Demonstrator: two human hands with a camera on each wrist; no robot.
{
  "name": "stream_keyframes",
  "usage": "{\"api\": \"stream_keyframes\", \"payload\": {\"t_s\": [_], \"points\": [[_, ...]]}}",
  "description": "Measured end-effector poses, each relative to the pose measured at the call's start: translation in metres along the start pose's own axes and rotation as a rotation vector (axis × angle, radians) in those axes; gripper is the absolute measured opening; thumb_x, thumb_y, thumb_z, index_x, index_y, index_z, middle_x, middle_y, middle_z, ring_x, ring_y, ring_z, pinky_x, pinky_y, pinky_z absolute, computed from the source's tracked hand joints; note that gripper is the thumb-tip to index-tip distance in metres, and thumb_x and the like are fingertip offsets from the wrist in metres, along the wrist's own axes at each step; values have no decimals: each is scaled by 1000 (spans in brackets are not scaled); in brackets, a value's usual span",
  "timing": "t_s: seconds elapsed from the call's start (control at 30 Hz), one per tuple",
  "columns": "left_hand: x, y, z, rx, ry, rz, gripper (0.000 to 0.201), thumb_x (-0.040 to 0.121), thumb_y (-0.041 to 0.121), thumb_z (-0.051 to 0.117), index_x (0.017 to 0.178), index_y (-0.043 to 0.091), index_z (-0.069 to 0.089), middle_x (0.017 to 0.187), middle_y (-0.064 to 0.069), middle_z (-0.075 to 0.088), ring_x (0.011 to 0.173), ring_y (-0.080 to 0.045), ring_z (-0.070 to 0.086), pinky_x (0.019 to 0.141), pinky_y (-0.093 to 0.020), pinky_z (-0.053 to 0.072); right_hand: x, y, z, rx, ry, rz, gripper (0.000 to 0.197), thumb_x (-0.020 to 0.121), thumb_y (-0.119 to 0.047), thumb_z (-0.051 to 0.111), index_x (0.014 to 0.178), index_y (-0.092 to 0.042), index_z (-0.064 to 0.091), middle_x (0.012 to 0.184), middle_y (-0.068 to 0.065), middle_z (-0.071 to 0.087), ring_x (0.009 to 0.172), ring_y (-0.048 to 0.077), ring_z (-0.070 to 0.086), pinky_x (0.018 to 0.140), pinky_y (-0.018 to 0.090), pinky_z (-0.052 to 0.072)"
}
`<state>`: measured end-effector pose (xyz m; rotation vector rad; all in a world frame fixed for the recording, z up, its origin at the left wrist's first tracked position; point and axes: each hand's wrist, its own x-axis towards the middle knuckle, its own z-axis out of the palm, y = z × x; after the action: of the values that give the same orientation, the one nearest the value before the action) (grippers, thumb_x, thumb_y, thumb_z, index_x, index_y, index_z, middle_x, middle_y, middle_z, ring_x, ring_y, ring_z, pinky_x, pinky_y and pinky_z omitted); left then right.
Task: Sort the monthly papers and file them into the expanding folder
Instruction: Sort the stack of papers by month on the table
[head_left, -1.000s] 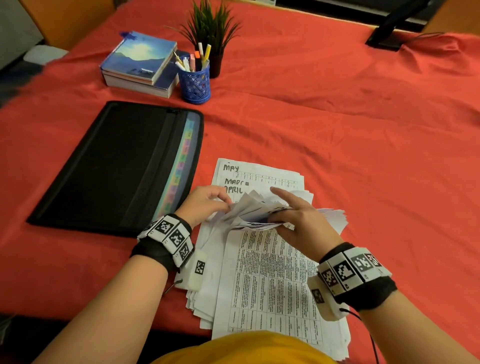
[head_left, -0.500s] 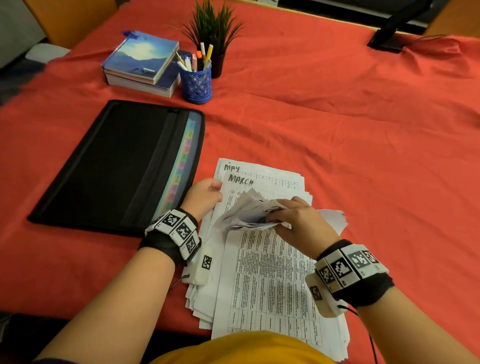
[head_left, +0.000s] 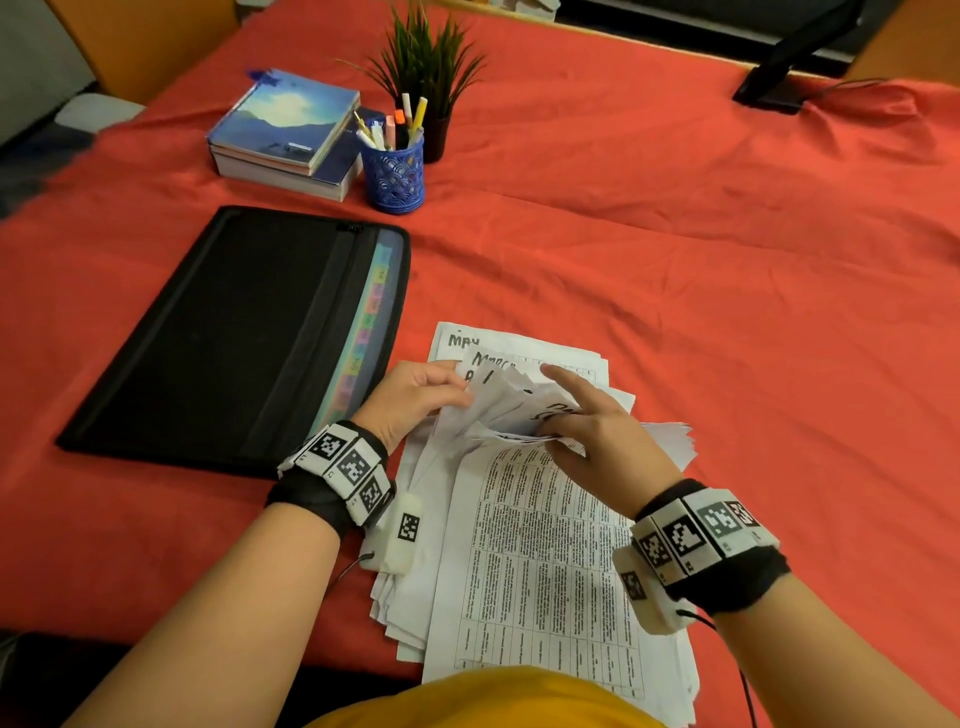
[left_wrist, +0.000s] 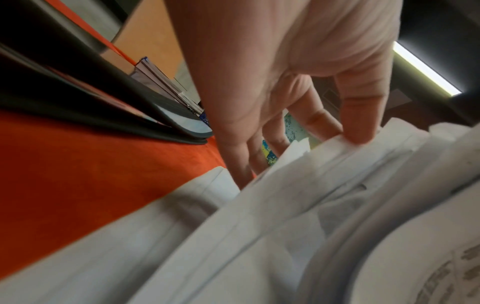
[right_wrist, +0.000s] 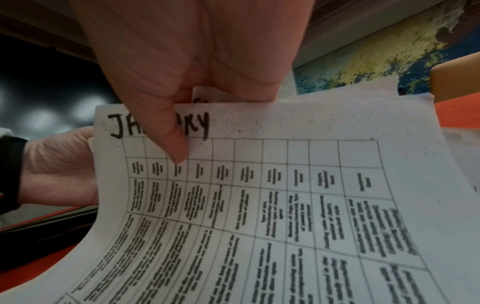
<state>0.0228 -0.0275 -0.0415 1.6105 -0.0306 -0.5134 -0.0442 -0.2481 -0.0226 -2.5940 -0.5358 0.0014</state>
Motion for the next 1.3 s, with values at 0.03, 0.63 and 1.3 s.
{"api": "stream_keyframes", "payload": {"t_s": [0.03, 0.63, 1.3], "points": [[0, 0, 0, 2, -42, -8, 6, 69, 7, 71, 65, 11, 73, 102, -17, 62, 100, -24, 56, 97, -41, 41, 1, 0, 0, -9, 0, -7, 22, 74, -1, 66, 89, -17, 72, 134, 10, 49, 103, 32, 60, 88, 42, 50], [12, 4, -14, 406, 209, -2, 17, 93, 21, 54, 105, 8, 54, 101, -8, 64, 92, -20, 61, 83, -38, 49, 19, 11, -5, -114, -120, -17, 19, 79, -2, 62, 94, -10, 71, 86, 8, 66, 78, 30, 54, 73, 32, 42], [-16, 113, -123, 257, 824, 382, 23, 93, 11, 53, 114, 5, 57, 112, 1, 63, 100, -7, 60, 74, -9, 49, 40, 7, -41, -120, -261, 132, 6, 86, -14, 62, 88, -13, 68, 96, 2, 65, 89, 20, 58, 80, 30, 41]]}}
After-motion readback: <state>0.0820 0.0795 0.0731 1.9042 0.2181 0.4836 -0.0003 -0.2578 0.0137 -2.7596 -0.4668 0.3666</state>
